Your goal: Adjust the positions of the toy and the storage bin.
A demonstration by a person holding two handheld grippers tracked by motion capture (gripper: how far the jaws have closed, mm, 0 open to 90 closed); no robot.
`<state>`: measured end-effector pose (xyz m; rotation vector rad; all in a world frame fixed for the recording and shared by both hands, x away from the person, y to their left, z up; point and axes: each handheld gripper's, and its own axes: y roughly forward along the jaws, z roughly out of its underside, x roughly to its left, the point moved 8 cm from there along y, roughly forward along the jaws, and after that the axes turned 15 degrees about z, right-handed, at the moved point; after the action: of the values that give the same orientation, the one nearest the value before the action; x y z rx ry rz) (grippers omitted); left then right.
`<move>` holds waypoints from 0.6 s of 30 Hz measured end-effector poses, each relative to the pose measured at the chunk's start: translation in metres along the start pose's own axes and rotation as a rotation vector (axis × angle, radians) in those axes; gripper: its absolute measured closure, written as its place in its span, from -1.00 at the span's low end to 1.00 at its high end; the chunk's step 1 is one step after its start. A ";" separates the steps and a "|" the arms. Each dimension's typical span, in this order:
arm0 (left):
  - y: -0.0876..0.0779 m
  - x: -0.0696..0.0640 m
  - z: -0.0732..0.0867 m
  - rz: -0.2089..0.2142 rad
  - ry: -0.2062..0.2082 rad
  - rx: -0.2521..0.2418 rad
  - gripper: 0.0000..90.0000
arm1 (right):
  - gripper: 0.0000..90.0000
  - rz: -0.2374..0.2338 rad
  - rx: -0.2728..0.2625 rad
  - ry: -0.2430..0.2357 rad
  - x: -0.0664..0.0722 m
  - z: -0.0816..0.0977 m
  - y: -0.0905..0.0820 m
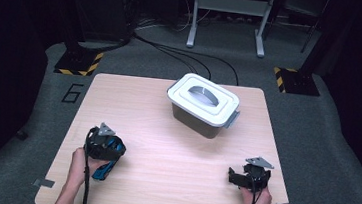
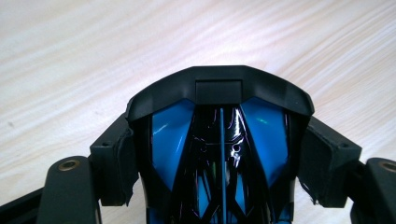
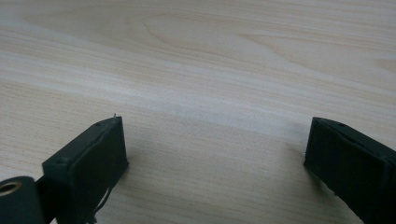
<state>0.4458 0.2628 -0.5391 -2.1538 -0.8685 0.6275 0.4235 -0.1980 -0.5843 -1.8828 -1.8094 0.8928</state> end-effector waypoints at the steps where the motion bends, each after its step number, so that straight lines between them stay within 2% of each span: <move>1: 0.005 0.001 0.000 0.001 -0.003 0.017 -0.44 | -0.90 0.000 0.000 0.000 0.000 0.000 0.000; 2: 0.009 0.002 0.001 0.000 -0.010 0.041 -0.44 | -0.90 0.000 0.000 0.000 0.000 0.000 0.000; 5: 0.017 0.005 0.001 0.001 -0.022 0.065 -0.44 | -0.90 0.000 0.000 0.000 0.000 0.000 0.000; 7: 0.020 0.008 0.003 -0.008 -0.038 0.072 -0.44 | -0.90 0.000 0.000 0.000 0.000 0.000 0.000; 11: 0.025 0.009 0.007 0.013 -0.086 0.083 -0.44 | -0.90 0.000 0.000 0.000 0.000 0.000 0.000; 15: 0.029 0.010 0.013 0.015 -0.098 0.116 -0.44 | -0.90 0.000 -0.001 -0.001 0.000 0.000 0.000; 18: 0.029 0.010 0.015 0.025 -0.108 0.102 -0.44 | -0.90 0.000 0.000 -0.001 0.000 0.000 0.000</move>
<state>0.4539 0.2620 -0.5721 -2.0577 -0.8488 0.7901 0.4234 -0.1980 -0.5843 -1.8826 -1.8104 0.8935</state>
